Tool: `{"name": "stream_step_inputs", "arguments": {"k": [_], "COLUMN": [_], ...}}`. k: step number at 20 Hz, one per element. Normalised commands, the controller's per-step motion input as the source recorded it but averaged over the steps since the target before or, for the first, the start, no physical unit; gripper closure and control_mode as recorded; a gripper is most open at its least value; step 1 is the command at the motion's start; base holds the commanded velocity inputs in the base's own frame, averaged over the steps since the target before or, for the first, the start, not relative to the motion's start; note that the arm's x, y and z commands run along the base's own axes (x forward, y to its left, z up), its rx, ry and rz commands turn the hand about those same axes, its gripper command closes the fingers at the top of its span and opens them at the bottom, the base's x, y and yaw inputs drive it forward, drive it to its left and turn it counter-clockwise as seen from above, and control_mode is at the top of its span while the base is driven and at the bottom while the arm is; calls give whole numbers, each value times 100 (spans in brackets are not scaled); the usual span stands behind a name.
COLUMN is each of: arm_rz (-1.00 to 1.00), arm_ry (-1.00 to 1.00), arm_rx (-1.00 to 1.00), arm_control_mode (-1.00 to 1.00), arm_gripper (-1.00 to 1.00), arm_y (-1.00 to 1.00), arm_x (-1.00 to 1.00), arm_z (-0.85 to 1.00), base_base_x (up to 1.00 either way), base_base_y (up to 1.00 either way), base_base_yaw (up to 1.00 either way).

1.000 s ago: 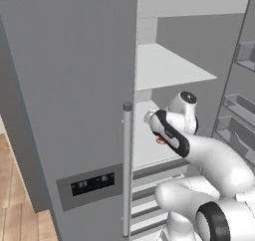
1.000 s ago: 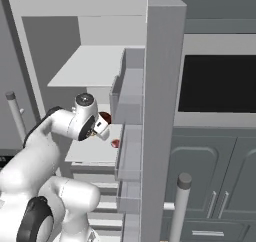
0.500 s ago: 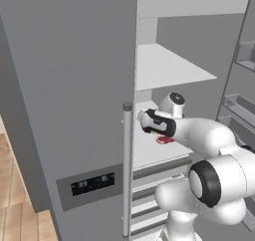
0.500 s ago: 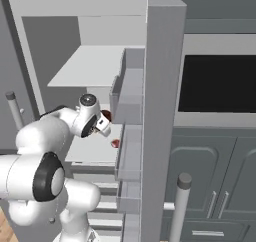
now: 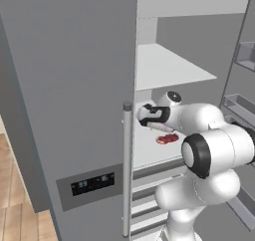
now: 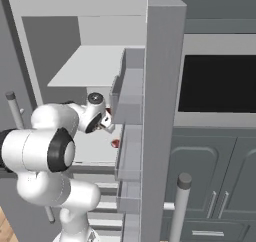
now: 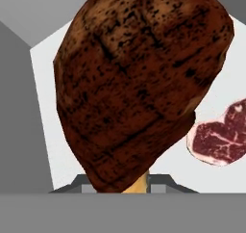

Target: Place the steak on the counter behind the older steak on the same shelf of the fridge to maintain FIFO order. Close the fridge door when finished.

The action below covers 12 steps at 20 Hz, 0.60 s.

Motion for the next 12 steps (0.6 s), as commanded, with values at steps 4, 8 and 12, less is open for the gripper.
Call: {"name": "stream_step_inputs", "arguments": {"k": [4, 8, 12], "arm_rz": [7, 7, 4], "arm_ry": [0, 0, 0], "arm_rx": [0, 0, 0], "arm_control_mode": [-100, -100, -100], "arm_gripper": [100, 100, 100], "arm_y": [-19, -17, -1], "arm_x": [44, 38, 34], "arm_z": [-37, -31, -30], "base_base_x": [0, 0, 0], "base_base_y": [0, 0, 0], "base_base_yaw": [0, 0, 0]}}
